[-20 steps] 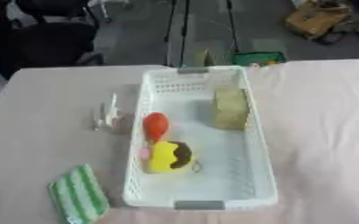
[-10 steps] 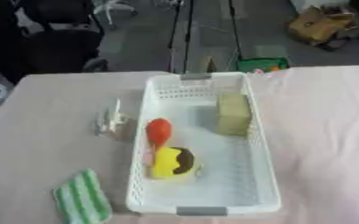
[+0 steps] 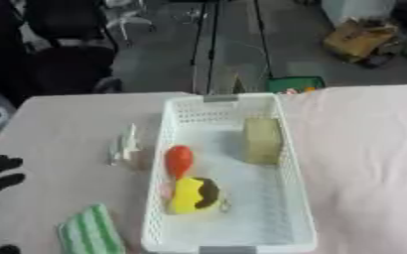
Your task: Pick up objects on the table and place them in the box.
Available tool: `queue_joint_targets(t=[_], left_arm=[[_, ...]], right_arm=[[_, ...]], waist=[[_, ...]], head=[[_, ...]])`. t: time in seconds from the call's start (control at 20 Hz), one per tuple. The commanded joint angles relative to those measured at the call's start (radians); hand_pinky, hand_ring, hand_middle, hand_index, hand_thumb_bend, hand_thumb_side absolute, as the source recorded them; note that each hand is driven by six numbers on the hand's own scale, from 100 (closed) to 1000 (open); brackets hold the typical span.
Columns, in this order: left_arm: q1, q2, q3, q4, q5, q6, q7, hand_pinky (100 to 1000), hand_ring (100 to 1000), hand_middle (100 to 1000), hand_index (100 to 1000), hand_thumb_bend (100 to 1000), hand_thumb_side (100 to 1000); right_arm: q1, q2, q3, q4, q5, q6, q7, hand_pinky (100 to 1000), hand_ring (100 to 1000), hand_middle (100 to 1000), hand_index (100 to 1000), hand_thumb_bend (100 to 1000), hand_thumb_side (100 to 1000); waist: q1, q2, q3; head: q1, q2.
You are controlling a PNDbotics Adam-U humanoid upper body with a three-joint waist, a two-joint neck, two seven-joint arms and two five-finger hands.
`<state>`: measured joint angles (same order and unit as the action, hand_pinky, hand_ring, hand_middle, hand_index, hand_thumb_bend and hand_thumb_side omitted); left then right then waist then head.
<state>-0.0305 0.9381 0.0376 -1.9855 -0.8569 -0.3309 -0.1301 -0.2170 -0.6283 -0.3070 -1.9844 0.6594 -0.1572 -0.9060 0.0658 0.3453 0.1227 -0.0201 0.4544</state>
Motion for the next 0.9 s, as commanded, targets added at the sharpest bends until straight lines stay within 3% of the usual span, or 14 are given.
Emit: queue_joint_targets(t=[0.05, 0.3, 0.55, 0.6, 0.7, 0.85, 0.9], left_arm=[[-0.021, 0.060, -0.016, -0.014, -0.029, -0.025, -0.033, 1000, 1000, 1000, 1000, 680, 953], [-0.055, 0.091, -0.049, -0.014, -0.041, -0.052, -0.096, 1000, 1000, 1000, 1000, 708, 934], [-0.094, 0.119, -0.074, -0.014, -0.034, -0.058, -0.125, 1000, 1000, 993, 1000, 681, 939], [-0.096, 0.121, -0.077, -0.014, -0.029, -0.052, -0.128, 1000, 1000, 977, 1000, 720, 997], [-0.104, 0.132, -0.090, -0.014, -0.014, -0.033, -0.136, 1000, 1000, 985, 1000, 753, 943], [-0.125, 0.145, -0.104, -0.014, -0.021, -0.042, -0.154, 1000, 1000, 988, 1000, 752, 936], [-0.129, 0.145, -0.104, -0.014, -0.024, -0.040, -0.156, 1000, 1000, 982, 1000, 711, 974]], right_arm=[[-0.010, -0.037, -0.003, -0.016, -0.004, 0.000, -0.001, 871, 934, 866, 832, 100, 1000], [-0.015, -0.036, 0.001, -0.016, -0.008, -0.002, -0.001, 871, 934, 865, 831, 100, 1000], [-0.018, -0.035, 0.005, -0.016, -0.011, -0.003, -0.001, 870, 934, 865, 831, 100, 1000], [-0.018, -0.035, 0.005, -0.016, -0.011, -0.003, -0.001, 871, 934, 865, 831, 100, 1000], [-0.018, -0.035, 0.004, -0.016, -0.012, -0.003, -0.001, 870, 934, 865, 829, 100, 1000], [-0.019, -0.032, 0.006, -0.016, -0.014, -0.004, -0.001, 870, 934, 864, 829, 100, 1000], [-0.020, -0.032, 0.007, -0.016, -0.014, -0.004, -0.001, 870, 934, 864, 829, 100, 1000]], waist=[[0.000, -0.022, -0.002], [0.004, -0.024, -0.003], [0.007, -0.027, -0.005], [0.007, -0.026, -0.006], [0.007, -0.027, -0.010], [0.009, -0.027, -0.012], [0.009, -0.028, -0.012]], head=[[0.000, -0.016], [0.003, -0.014], [0.012, 0.004], [0.015, 0.007], [0.023, 0.012], [0.035, 0.013], [0.038, 0.013]])
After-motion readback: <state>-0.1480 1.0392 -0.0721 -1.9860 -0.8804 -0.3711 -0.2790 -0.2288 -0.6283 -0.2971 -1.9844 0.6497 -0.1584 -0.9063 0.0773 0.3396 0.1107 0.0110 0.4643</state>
